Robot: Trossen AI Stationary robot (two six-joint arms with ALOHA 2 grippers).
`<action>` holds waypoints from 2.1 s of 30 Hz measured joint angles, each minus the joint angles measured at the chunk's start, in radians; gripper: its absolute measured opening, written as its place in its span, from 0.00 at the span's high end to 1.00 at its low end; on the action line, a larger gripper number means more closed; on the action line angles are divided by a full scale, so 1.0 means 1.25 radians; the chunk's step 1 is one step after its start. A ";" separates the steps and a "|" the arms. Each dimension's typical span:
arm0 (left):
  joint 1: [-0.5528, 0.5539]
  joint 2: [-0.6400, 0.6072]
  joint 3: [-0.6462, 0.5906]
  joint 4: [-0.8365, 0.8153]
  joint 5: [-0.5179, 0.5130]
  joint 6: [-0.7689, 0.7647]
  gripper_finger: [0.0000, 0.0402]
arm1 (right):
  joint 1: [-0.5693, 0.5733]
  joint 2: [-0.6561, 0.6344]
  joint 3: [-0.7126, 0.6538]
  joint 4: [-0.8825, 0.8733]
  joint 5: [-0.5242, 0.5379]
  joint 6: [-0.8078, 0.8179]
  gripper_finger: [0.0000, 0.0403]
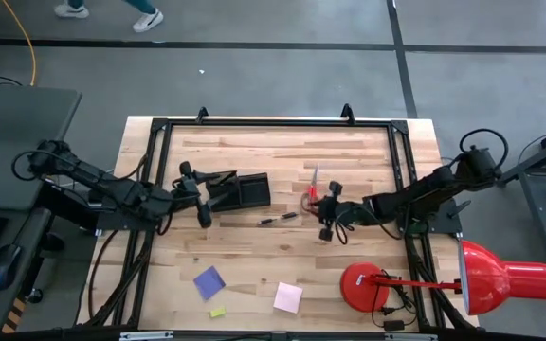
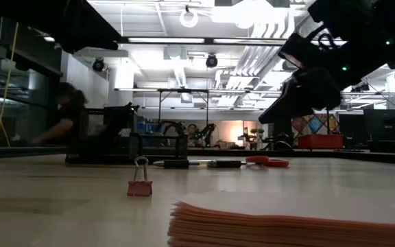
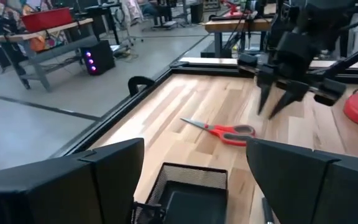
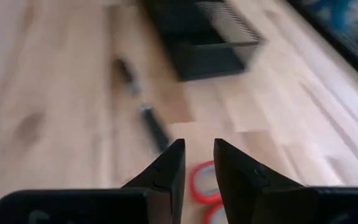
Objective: Pick and place office supplies into organizer
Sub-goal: Put the scissors into the desk organizer
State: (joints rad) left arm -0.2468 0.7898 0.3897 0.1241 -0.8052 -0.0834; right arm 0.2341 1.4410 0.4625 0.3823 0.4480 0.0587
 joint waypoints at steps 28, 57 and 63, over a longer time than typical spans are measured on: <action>0.004 0.000 0.000 -0.002 0.010 -0.002 0.33 | -0.029 0.015 0.031 -0.146 -0.103 -0.258 0.64; 0.004 0.000 0.000 -0.017 0.045 -0.003 0.33 | -0.184 0.135 0.157 -0.300 -0.230 -0.207 0.68; 0.004 0.000 0.000 -0.017 0.045 -0.003 0.33 | -0.202 0.135 0.157 -0.311 -0.257 -0.194 0.68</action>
State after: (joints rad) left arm -0.2420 0.7898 0.3897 0.1031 -0.7486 -0.0868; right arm -0.0182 1.6094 0.6590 -0.0069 0.1261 -0.1832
